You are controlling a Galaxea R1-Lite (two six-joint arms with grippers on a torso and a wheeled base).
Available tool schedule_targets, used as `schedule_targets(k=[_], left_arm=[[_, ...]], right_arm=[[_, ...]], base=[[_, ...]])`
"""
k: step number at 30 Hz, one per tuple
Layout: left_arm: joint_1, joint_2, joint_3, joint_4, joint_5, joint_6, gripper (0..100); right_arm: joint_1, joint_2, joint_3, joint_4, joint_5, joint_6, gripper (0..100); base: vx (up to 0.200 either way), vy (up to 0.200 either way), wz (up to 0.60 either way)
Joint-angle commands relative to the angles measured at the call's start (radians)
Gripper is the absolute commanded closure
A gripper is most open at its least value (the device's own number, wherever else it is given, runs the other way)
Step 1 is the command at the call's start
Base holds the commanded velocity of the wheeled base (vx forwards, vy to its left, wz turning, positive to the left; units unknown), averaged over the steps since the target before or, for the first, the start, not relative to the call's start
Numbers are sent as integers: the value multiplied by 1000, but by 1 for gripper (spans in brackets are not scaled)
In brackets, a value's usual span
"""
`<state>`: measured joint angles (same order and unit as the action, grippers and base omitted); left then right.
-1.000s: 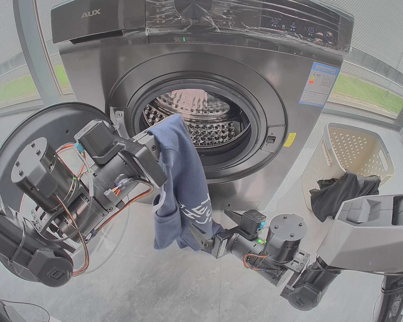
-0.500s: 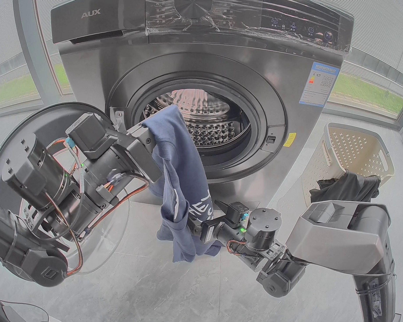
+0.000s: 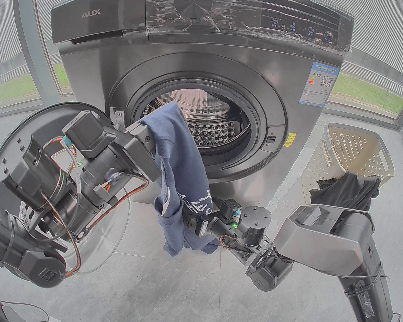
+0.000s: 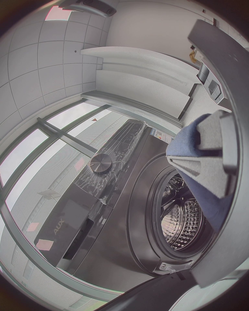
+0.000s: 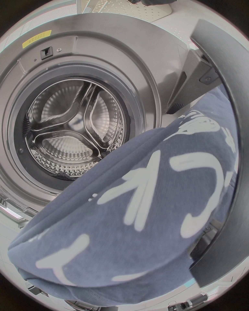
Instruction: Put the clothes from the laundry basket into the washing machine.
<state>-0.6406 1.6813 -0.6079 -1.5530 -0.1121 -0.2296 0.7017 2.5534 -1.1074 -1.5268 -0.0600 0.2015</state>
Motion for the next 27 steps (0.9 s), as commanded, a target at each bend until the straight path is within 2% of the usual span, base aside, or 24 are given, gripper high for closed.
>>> schedule_targets(k=[1,2,3,6,9,14,15,16,19,24,27], left_arm=[[6,-5,-1,-6,0,-1,100],[6,-3,-1,-6,0,-2,100],[7,-3,-1,-6,0,-2,100],[13,0,-3,-4,2,-4,100],[35,8,-1,-4,3,-2,100],[73,32,14,4,0,4,100],[73,32,14,4,0,4,100],[79,51,50,4,-23,4,100],[82,86,88,1,-63,6,100],[82,146,128,-1,-67,12,100],[88,199,154,-2,-67,29,100]], right_arm=[[-1,37,-35,-1,-6,3,0],[-1,34,-35,-1,-6,3,0],[-2,31,-34,-1,-7,3,100],[-33,11,-20,-6,-9,4,100],[-102,-70,64,-13,-6,3,100],[-157,-217,205,-18,-1,7,100],[-157,-217,205,-18,-1,7,100],[-163,-277,250,-18,0,7,100],[-154,-344,274,-18,0,7,100],[-117,-423,293,-16,-3,10,100],[-82,-452,307,-16,-7,13,100]], base=[[0,0,0],[0,0,0],[0,0,0],[0,0,0],[0,0,0],[0,0,0],[0,0,0],[0,0,0],[0,0,0],[0,0,0],[0,0,0]])
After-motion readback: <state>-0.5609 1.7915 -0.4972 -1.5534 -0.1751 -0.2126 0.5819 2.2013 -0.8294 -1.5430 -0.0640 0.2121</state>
